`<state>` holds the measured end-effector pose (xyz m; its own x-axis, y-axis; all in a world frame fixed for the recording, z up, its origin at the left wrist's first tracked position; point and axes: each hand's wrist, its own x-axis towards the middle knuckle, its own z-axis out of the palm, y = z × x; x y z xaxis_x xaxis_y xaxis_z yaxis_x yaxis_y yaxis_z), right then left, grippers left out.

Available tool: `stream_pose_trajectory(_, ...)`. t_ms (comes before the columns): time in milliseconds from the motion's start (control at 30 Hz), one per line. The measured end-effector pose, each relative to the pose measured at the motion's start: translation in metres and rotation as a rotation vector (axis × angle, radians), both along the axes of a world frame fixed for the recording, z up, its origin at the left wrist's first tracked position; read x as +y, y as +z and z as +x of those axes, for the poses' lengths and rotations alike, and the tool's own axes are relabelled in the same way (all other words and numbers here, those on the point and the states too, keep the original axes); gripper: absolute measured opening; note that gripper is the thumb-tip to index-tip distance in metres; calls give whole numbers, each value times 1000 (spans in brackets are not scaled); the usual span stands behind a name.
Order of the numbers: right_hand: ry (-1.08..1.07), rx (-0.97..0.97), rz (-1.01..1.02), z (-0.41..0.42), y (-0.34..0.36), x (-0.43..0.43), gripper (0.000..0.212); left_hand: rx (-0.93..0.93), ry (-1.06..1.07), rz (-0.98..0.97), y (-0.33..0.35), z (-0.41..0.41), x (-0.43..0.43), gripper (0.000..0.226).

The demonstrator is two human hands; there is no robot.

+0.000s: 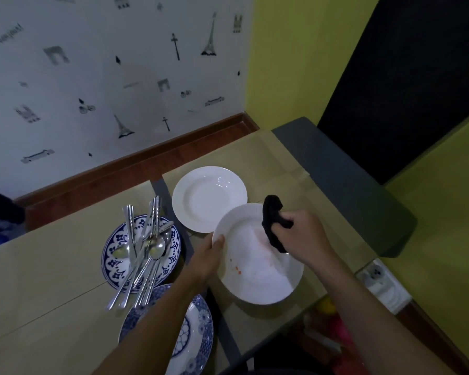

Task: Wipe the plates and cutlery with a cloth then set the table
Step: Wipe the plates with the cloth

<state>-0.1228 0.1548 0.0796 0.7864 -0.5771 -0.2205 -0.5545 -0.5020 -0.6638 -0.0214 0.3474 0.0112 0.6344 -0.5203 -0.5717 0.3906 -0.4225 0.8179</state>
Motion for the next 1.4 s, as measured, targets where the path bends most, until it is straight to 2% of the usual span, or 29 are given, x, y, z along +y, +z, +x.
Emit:
stream_pose_trajectory(67, 126, 76, -191, 2, 15, 6, 32, -21, 94, -79, 12, 1, -9, 35)
stream_pose_trajectory(133, 258, 198, -272, 3, 26, 13, 20, -71, 197, -170, 28, 1, -20, 30)
stream_pose_trajectory(167, 327, 291, -285, 4, 29, 16, 27, -106, 245, -206, 35, 2, -25, 30)
stream_pose_trajectory(200, 367, 361, -282, 3, 29, 18, 44, -142, 288, -226, 44, 3, -30, 31)
stream_pose_trajectory(233, 370, 380, -261, 2, 29, 20, 54, -178, 333, -230, 52, 5, -34, 31)
stream_pose_trajectory(367, 390, 140, -273, 0, 23, 29, 51, -241, 513, -189, 73, 16, -40, 29)
stream_pose_trajectory(500, 483, 1, -242, 16, 23, 43, 45, -294, 496, -203, 86, 17, -43, 31)
stream_pose_trajectory(600, 426, -53, -417, 39, 28, 40, 44, -380, 471, -222, 95, 9, -44, 31)
stream_pose_trajectory(733, 169, -112, -552, 64, 35, 25, 44, -370, 533, -237, 99, 7, -42, 28)
stream_pose_trajectory(900, 101, 75, -646, 63, 43, 16, 42, -342, 669, -237, 109, 19, -32, 28)
stream_pose_trajectory(1033, 219, 63, -513, 52, 46, 34, 38, -390, 711, -220, 118, 31, -29, 30)
stream_pose_trajectory(1167, 360, -158, -130, 52, 45, 56, 42, -427, 652, -221, 119, 30, -32, 39)
stream_pose_trajectory(1233, 362, -215, -160, 60, 45, 60, 46, -449, 569, -228, 119, 23, -35, 39)
stream_pose_trajectory(1300, 245, -243, -229, 73, 50, 58, 49, -480, 501, -222, 120, 17, -37, 34)
stream_pose_trajectory(1400, 180, -320, -160, 85, 59, 62, 44, -479, 467, -205, 126, 17, -37, 33)
